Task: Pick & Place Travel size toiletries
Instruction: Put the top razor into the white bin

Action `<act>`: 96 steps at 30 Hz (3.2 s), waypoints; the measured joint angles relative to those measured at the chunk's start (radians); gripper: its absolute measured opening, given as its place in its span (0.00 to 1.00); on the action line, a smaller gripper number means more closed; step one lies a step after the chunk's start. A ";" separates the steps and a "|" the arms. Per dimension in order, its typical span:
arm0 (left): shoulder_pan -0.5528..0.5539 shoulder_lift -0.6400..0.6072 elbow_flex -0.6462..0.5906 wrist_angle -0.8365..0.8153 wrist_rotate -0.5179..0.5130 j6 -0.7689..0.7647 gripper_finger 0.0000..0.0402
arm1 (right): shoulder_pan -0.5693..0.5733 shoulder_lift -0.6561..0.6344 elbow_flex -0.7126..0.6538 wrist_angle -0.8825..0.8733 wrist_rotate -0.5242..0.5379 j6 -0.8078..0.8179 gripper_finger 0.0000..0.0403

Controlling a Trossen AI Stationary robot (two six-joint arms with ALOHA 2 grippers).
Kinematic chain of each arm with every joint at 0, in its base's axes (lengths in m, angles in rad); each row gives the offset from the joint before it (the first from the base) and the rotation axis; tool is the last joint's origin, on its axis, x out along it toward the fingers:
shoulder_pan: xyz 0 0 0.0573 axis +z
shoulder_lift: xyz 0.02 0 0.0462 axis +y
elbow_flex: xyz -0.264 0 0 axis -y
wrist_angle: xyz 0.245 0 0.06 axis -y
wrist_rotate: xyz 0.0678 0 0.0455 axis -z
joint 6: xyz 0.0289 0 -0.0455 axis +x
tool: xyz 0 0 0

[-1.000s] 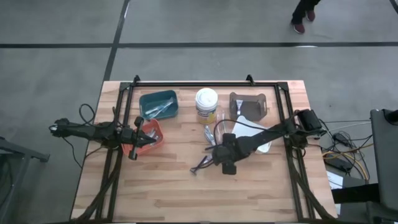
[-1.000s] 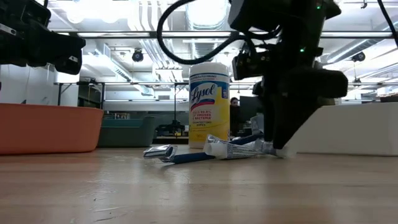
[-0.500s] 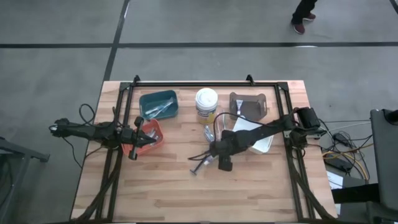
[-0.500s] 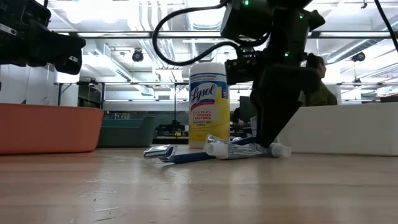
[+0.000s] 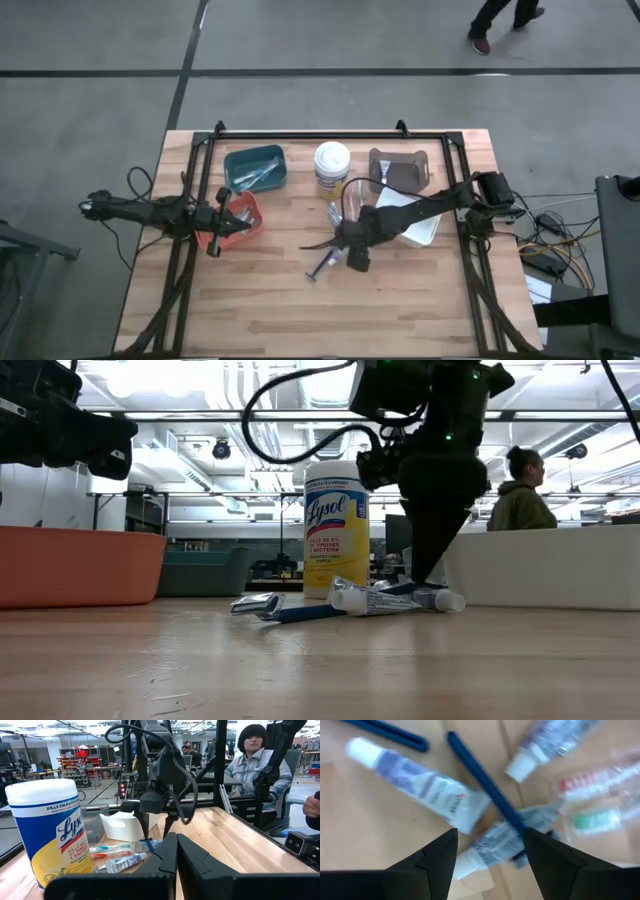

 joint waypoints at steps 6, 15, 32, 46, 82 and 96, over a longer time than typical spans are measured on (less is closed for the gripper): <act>0.000 0.000 0.000 0.000 0.000 0.000 0.02 | -0.002 0.001 -0.016 -0.002 0.021 0.032 0.56; 0.000 0.000 0.000 0.000 0.000 0.000 0.02 | -0.002 0.005 -0.050 0.017 0.036 0.087 0.56; 0.000 0.000 0.000 0.000 0.000 0.000 0.02 | 0.054 0.010 -0.087 0.066 0.004 -0.033 0.56; 0.000 0.000 0.000 0.000 0.000 0.000 0.02 | 0.050 0.010 -0.094 0.077 0.015 -0.115 0.56; 0.000 0.000 0.000 0.000 0.000 0.000 0.02 | 0.050 0.006 -0.087 0.087 0.002 -0.111 0.42; 0.000 0.000 0.000 0.000 0.000 0.000 0.02 | 0.050 0.005 -0.042 0.043 0.028 -0.142 0.58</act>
